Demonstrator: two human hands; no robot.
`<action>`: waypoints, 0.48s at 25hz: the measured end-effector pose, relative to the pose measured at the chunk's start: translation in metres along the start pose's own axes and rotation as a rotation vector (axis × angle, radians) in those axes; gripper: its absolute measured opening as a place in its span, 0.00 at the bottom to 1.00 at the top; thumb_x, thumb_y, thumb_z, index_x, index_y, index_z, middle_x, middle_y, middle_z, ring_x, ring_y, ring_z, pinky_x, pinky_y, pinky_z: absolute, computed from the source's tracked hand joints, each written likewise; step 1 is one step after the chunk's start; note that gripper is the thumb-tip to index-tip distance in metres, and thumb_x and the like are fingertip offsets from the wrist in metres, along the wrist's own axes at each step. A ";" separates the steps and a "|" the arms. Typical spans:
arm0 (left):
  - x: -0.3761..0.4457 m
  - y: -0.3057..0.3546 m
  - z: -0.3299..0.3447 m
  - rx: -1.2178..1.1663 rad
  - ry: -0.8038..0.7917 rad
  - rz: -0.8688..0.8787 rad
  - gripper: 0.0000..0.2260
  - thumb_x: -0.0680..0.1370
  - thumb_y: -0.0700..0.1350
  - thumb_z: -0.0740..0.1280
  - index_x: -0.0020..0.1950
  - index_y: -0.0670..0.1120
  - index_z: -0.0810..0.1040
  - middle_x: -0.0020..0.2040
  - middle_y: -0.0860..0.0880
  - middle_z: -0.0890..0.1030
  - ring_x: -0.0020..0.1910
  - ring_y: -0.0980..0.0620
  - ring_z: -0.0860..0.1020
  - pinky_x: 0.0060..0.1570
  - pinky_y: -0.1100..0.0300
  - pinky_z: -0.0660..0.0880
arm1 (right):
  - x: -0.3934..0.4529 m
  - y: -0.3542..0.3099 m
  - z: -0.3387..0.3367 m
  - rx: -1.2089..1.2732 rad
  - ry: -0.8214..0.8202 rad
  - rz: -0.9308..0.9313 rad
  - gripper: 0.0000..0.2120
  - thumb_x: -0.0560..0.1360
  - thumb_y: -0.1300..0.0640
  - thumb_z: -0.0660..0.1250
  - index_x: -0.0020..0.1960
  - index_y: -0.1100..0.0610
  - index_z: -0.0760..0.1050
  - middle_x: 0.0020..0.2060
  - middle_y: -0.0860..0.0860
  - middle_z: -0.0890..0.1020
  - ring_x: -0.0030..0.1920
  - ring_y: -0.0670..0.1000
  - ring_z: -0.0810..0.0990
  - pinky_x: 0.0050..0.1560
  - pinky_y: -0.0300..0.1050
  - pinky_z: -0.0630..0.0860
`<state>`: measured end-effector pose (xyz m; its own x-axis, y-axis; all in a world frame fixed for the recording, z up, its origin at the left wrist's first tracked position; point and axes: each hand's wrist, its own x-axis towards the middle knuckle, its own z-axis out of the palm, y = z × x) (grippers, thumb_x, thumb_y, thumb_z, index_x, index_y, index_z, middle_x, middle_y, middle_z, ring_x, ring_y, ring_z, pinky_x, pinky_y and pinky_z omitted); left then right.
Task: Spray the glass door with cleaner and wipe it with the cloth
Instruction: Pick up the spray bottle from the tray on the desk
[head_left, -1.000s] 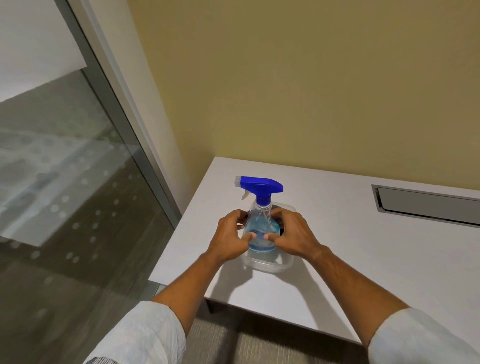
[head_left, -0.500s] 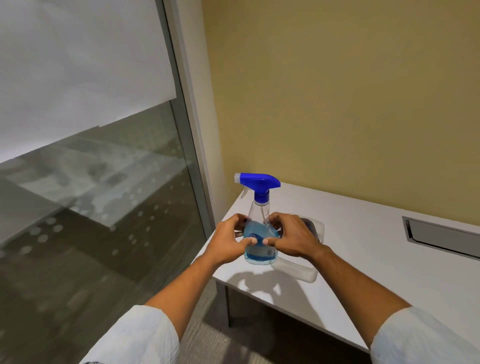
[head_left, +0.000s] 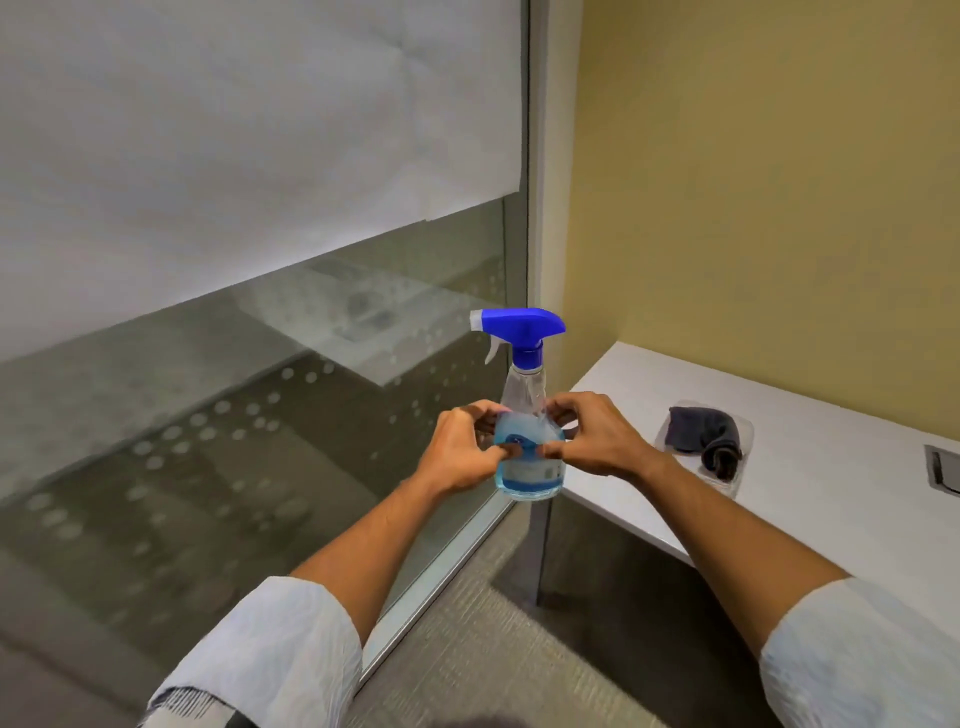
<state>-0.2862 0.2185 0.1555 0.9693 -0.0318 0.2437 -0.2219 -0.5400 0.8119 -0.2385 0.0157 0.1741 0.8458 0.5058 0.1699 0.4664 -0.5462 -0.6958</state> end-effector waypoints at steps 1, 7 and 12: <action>-0.015 0.000 -0.015 0.001 0.018 -0.012 0.19 0.67 0.40 0.79 0.54 0.52 0.79 0.48 0.54 0.83 0.48 0.57 0.82 0.46 0.69 0.79 | -0.003 -0.016 0.008 0.013 -0.020 -0.022 0.20 0.69 0.54 0.78 0.57 0.59 0.78 0.50 0.54 0.83 0.50 0.51 0.82 0.54 0.52 0.82; -0.102 0.000 -0.081 0.037 0.137 -0.089 0.19 0.67 0.42 0.79 0.55 0.50 0.79 0.48 0.55 0.83 0.46 0.62 0.82 0.42 0.72 0.77 | -0.022 -0.096 0.054 0.030 -0.135 -0.146 0.21 0.68 0.52 0.78 0.57 0.59 0.78 0.50 0.54 0.84 0.50 0.51 0.83 0.53 0.51 0.83; -0.181 0.008 -0.121 0.055 0.239 -0.163 0.18 0.68 0.40 0.79 0.53 0.52 0.77 0.48 0.54 0.82 0.46 0.61 0.82 0.43 0.70 0.78 | -0.046 -0.156 0.093 0.022 -0.221 -0.229 0.23 0.67 0.51 0.79 0.58 0.59 0.78 0.50 0.53 0.84 0.50 0.50 0.83 0.53 0.51 0.82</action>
<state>-0.4763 0.3215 0.1825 0.9378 0.2546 0.2359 -0.0529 -0.5668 0.8222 -0.3747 0.1396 0.2101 0.6417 0.7479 0.1698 0.6301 -0.3880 -0.6726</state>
